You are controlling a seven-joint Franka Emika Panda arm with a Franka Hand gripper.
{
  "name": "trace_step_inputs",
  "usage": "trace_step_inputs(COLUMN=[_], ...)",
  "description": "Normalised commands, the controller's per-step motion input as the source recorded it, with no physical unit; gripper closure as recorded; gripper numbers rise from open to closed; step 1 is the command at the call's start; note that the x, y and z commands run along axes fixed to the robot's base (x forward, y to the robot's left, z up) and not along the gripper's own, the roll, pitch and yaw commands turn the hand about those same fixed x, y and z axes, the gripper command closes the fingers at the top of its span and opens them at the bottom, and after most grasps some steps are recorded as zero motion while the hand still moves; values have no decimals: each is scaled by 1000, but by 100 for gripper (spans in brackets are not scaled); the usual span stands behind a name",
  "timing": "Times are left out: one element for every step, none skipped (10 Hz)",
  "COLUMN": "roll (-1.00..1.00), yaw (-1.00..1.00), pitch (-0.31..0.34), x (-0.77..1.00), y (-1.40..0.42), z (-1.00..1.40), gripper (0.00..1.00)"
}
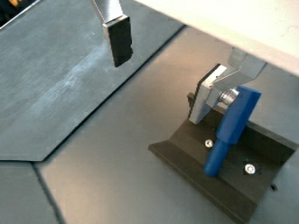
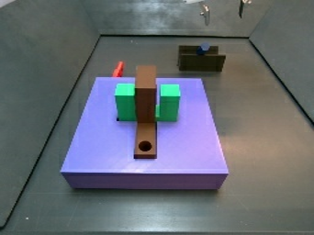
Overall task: Pick up the blue object. Move up. Place the blue object on the fixture. Regrasp the blue object. Move to above the board. Insert the blue object.
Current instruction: Regrasp the blue object.
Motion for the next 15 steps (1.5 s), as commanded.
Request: trace_step_inputs(roll=[1000,566,0,151,466,571,671,654,546,517,440,234,137,149,194], yaw=[3,0,0,0,289,403,366,294,220,223,160,91,80,69,77], pitch=[174,106,0,-77,-77,0,14,40,3,0,0,0,0,0,0], x=[80,83,46,-6,-186,-57,0,0,0,0,0,0,0,0,0], y=[-326,-251,0,-103,-294,-294,-271,-240,-206,-200,-160,-80,-74,-109,-123], z=[0,0,-29,-254,-374,-357,-314,-263,-249,-254,-197,-123,-100,-97,-146], gripper=[0,0,0,0,0,0,0,0,0,0,0,0,0,0,0])
